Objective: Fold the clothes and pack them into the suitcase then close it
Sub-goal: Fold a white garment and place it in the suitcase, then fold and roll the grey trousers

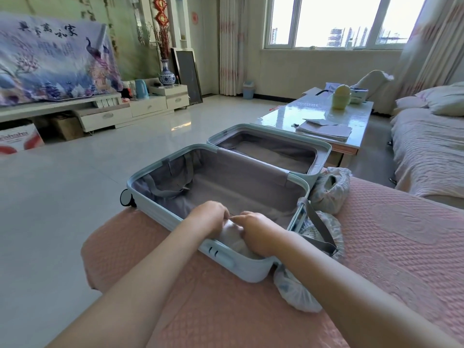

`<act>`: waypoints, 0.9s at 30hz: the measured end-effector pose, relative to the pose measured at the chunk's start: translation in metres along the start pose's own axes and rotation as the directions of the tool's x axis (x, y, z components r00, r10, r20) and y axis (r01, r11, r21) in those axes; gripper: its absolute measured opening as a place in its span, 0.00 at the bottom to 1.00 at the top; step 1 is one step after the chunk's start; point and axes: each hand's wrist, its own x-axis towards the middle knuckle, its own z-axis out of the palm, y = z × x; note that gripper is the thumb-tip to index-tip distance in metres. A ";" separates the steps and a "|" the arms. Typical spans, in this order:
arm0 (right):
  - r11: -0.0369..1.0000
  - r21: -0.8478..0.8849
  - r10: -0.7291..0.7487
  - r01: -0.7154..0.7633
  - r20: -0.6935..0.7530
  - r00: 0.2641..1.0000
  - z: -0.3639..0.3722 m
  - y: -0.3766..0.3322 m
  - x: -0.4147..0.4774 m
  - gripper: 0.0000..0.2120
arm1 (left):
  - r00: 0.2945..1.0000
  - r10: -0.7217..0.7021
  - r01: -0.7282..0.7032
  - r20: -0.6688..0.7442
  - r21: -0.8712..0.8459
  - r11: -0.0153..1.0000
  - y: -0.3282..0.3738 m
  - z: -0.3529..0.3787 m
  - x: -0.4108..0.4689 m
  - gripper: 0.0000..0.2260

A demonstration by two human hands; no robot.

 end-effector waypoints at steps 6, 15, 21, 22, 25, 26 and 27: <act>0.999 -0.053 0.024 -0.014 0.203 0.979 0.009 -0.007 -0.008 0.24 | 0.926 -0.059 0.044 0.374 0.048 0.998 0.001 -0.003 -0.012 0.25; 0.978 0.209 0.071 -0.021 -0.238 0.969 -0.023 0.018 -0.041 0.15 | 0.998 -0.028 0.020 -0.064 -0.131 0.991 0.031 -0.001 -0.019 0.20; 0.953 0.272 0.243 -0.131 -0.432 0.868 -0.060 0.080 -0.121 0.11 | 0.951 0.117 -0.241 -0.287 -0.448 0.861 0.138 -0.021 -0.020 0.13; 0.952 0.265 0.266 -0.156 -0.454 0.851 -0.065 0.094 -0.140 0.11 | 0.940 0.142 -0.279 -0.311 -0.453 0.847 0.164 -0.023 -0.020 0.13; 0.929 0.241 0.365 -0.281 -0.469 0.804 -0.074 0.144 -0.205 0.11 | 0.918 0.232 -0.366 -0.322 -0.457 0.811 0.246 -0.022 -0.020 0.13; 0.905 0.241 0.424 -0.349 -0.459 0.781 -0.077 0.168 -0.237 0.12 | 0.908 0.276 -0.399 -0.315 -0.445 0.802 0.285 -0.017 -0.020 0.14; 0.884 0.246 0.468 -0.398 -0.445 0.764 -0.079 0.187 -0.260 0.13 | 0.902 0.305 -0.418 -0.306 -0.437 0.797 0.314 -0.013 -0.020 0.14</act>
